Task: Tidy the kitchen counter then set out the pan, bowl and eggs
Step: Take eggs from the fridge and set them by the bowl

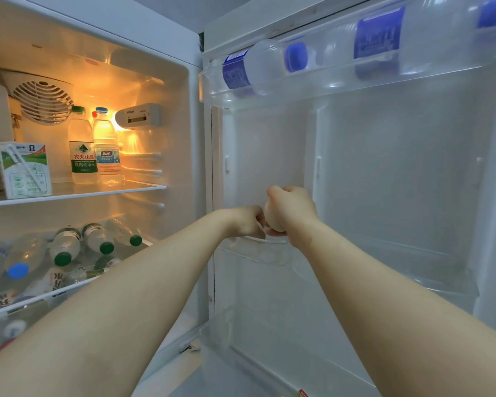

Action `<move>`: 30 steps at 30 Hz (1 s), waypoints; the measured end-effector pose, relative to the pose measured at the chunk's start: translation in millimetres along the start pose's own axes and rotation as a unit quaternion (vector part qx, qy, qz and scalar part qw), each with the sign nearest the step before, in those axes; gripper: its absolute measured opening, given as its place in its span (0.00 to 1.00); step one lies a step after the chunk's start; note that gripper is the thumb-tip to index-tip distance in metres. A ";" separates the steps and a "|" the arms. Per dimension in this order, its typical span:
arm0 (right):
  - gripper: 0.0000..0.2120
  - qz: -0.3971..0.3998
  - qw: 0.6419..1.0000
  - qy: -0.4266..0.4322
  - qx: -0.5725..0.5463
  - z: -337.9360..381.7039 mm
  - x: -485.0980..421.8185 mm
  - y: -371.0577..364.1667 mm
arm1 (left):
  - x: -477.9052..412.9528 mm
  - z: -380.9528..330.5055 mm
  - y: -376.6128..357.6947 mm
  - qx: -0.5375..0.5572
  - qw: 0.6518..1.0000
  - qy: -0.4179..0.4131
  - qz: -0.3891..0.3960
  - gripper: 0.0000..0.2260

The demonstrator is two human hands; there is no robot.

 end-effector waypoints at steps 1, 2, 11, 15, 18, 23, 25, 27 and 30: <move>0.11 0.002 1.000 0.000 0.001 -0.4 -0.3 -0.1 | -0.3 1.7 1.0 0.001 1.000 0.009 -0.007 0.12; 0.11 0.004 1.000 -0.001 0.004 -0.9 -1.0 -0.6 | -0.1 2.8 2.4 0.003 1.000 0.017 -0.017 0.13; 0.05 0.009 1.000 0.000 0.006 -4.2 -5.1 -2.5 | 9.8 0.0 11.2 0.044 0.996 0.015 -0.077 0.04; 0.04 0.015 1.000 -0.005 0.011 -4.3 -5.0 -3.0 | 17.3 -1.5 19.2 0.074 0.987 0.014 -0.145 0.03; 0.04 0.021 1.000 -0.006 0.018 -4.5 -4.5 -3.5 | 23.7 1.2 27.4 0.123 0.966 0.016 -0.229 0.04; 0.05 0.036 0.999 0.000 0.028 -4.3 -3.6 -5.0 | 35.6 10.0 36.9 0.291 0.903 0.028 -0.315 0.05; 0.05 0.036 0.999 0.003 0.029 -4.3 -4.7 -5.8 | 39.7 13.1 41.3 0.365 0.870 0.028 -0.330 0.05; 0.04 0.033 0.999 0.011 0.033 -4.4 -4.9 -6.2 | 45.4 19.4 44.3 0.446 0.822 0.049 -0.350 0.05; 0.05 0.026 0.998 0.042 0.048 -2.1 -4.9 -6.6 | 56.0 28.8 42.5 0.596 0.710 0.099 -0.361 0.05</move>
Point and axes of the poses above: each hand's wrist, its own x-axis away from the middle knuckle, its own y-axis out of the back of the hand, z = x × y, the point moved 6 cm from there along -x, towards the middle knuckle, and after that the axes turned 9 degrees about -z, right-handed, at the moved point
